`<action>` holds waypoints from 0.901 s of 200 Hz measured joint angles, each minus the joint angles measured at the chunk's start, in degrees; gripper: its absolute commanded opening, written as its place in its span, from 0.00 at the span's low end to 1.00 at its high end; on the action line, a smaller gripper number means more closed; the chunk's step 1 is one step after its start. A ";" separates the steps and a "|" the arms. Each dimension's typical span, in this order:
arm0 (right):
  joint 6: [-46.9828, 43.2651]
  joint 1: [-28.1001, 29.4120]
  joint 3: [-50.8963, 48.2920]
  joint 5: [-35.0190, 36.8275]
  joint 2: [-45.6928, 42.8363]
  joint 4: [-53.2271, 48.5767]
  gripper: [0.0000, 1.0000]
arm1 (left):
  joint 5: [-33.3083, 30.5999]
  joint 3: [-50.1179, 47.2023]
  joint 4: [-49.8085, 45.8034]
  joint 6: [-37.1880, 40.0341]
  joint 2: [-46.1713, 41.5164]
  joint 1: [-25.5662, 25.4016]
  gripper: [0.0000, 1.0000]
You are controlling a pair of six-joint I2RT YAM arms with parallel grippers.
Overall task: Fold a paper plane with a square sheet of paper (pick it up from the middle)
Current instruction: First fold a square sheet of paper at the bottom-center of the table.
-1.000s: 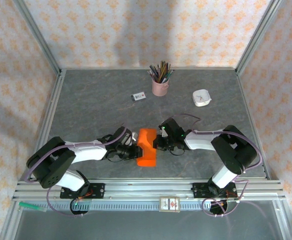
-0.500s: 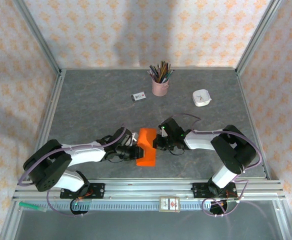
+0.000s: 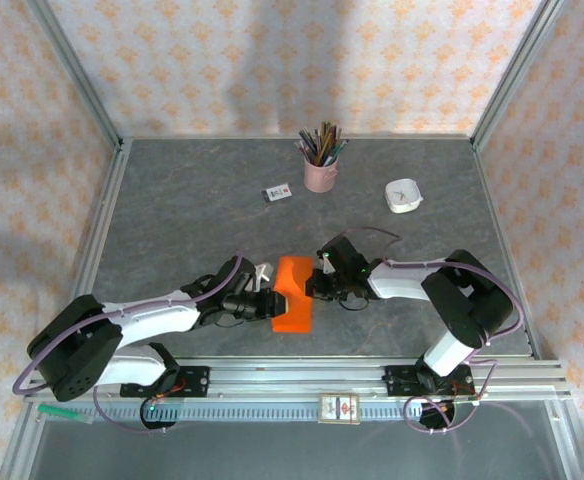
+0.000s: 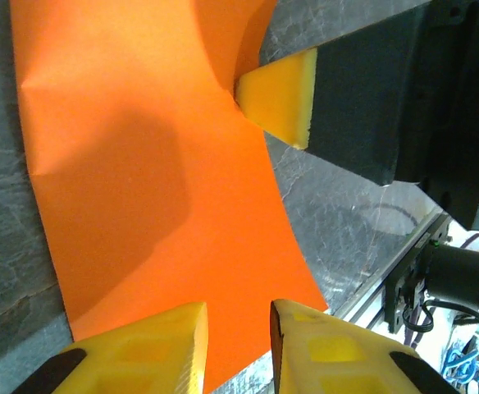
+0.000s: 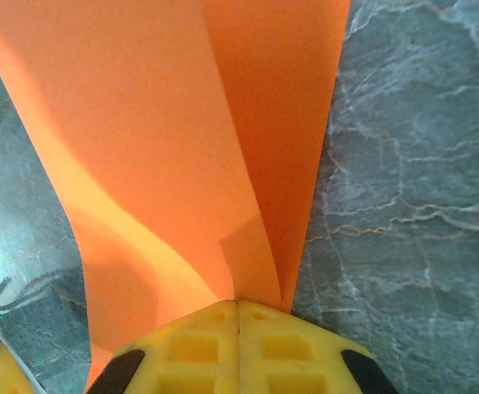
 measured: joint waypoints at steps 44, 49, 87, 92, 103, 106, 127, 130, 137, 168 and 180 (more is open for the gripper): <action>-0.02 0.00 0.35 0.02 0.24 -0.39 0.00 | 0.00 -3.06 0.11 -0.57 3.10 -0.39 0.28; -0.02 0.00 0.39 0.02 0.31 -0.37 0.00 | -0.20 -3.15 0.33 -0.52 3.30 -0.39 0.28; -0.02 0.00 0.48 0.04 0.39 -0.39 0.00 | -0.31 -3.08 -0.07 -0.26 2.43 -0.39 0.28; -0.02 0.00 0.48 0.02 0.37 -0.39 0.00 | -0.11 -3.13 -0.07 -0.44 1.88 -0.39 0.28; -0.02 0.00 0.48 0.04 0.37 -0.39 0.00 | 0.46 -3.17 -0.02 -0.76 0.48 -0.39 0.28; -0.02 0.00 0.48 0.04 0.37 -0.39 0.00 | 0.63 -3.17 0.02 -0.81 0.07 -0.39 0.28; -0.02 0.00 0.48 0.04 0.37 -0.39 0.00 | 1.22 -3.17 0.31 -1.03 -1.18 -0.42 0.28; -0.02 0.00 0.48 0.04 0.37 -0.39 0.00 | 1.22 -3.17 0.31 -1.03 -1.16 -0.42 0.28; 0.00 0.00 0.48 0.04 0.39 -0.39 0.00 | 1.20 -3.17 0.28 -1.03 -0.94 -0.42 0.28; -0.02 0.00 0.48 0.02 0.48 -0.37 0.00 | 1.16 -3.39 0.17 -1.01 1.88 -0.42 0.27; -0.02 0.00 0.48 0.04 0.50 -0.37 0.00 | 1.16 -3.98 -0.02 -0.94 2.25 -0.39 0.28</action>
